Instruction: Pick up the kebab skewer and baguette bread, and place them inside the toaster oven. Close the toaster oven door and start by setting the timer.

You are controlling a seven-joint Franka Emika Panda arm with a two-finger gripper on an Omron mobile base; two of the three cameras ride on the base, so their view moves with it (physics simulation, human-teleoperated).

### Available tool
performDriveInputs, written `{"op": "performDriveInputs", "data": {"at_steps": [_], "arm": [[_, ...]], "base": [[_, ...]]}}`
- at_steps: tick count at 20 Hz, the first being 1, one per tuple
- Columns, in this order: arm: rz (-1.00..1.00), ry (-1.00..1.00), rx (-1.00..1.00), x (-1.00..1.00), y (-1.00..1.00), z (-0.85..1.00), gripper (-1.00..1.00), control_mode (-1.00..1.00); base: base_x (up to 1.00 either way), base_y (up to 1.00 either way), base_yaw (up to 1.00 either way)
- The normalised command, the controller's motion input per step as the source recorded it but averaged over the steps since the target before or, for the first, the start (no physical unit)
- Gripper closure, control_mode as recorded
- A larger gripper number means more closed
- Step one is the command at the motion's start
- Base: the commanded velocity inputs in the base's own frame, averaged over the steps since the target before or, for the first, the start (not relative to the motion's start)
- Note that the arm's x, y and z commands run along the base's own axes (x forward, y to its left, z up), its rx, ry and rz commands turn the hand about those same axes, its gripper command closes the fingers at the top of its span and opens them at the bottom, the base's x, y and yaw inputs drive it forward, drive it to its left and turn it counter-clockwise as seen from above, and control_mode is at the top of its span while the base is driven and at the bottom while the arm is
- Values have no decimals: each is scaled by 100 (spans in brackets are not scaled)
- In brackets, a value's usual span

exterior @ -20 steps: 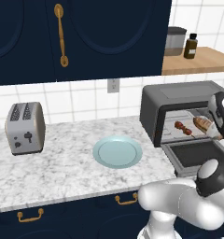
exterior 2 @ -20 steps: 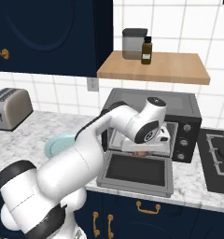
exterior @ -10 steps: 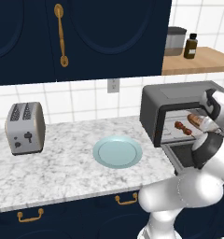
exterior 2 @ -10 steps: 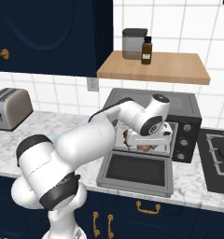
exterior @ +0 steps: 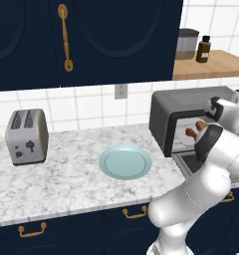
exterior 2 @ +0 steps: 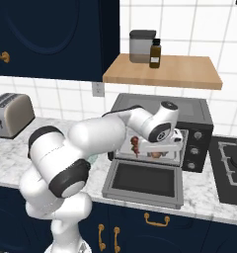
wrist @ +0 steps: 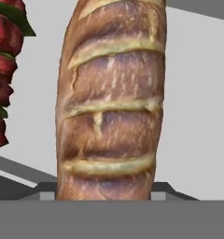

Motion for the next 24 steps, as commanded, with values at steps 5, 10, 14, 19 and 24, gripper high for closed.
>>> {"op": "performDriveInputs", "data": {"at_steps": [5,10,14,19,24], "arm": [[0,0,0,33,-29,-16,100,-100],[0,0,0,1,-24,-14,100,-100],[0,-1,-2,0,-1,-4,-100,-100],[0,-1,-1,-1,-1,0,-100,-100],[0,-1,0,-20,-3,3,-100,-100]], "base": [[0,0,0],[0,0,0],[0,0,0],[0,0,0],[0,0,0]]}}
